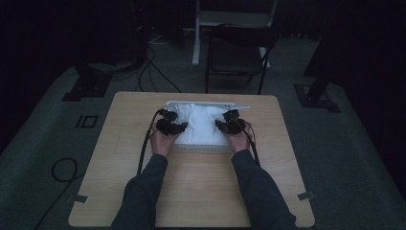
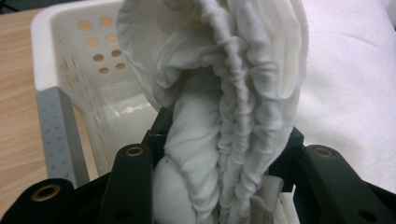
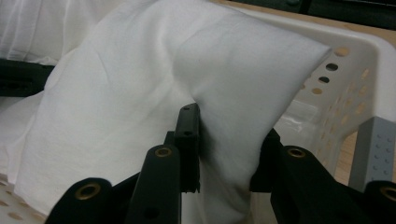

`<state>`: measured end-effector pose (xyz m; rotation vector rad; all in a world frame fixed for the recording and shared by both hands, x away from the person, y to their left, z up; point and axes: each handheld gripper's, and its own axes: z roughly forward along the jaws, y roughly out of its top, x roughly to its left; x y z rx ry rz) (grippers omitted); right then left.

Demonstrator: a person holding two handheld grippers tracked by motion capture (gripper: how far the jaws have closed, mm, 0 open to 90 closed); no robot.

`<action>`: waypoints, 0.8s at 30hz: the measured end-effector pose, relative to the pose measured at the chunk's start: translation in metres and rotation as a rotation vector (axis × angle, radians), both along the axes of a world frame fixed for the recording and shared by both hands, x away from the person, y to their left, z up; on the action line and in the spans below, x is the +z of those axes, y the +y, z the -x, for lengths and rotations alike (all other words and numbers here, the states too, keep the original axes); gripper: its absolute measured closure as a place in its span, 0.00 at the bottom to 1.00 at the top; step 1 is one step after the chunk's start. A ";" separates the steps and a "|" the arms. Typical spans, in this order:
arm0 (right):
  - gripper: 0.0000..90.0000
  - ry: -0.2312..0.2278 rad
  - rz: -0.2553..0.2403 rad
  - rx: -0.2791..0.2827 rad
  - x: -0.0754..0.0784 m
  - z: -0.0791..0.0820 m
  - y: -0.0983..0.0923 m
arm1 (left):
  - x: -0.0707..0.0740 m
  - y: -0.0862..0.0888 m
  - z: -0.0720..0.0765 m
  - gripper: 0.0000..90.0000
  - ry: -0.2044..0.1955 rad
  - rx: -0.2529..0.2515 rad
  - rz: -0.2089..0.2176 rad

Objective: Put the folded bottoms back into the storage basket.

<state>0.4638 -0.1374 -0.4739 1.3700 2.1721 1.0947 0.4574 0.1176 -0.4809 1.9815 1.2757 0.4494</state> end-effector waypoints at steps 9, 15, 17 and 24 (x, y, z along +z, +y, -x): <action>0.78 0.023 0.046 -0.011 -0.003 -0.001 0.002 | -0.005 -0.004 -0.002 0.61 0.030 0.005 -0.025; 0.73 0.045 0.090 -0.015 -0.005 -0.001 0.004 | -0.006 -0.004 -0.002 0.56 0.045 0.021 -0.042; 0.68 0.051 0.099 -0.023 -0.005 -0.002 0.003 | -0.005 -0.004 -0.003 0.53 0.053 0.025 -0.042; 0.55 0.045 0.076 -0.039 -0.002 -0.003 -0.002 | -0.004 0.000 -0.002 0.44 0.057 0.037 -0.042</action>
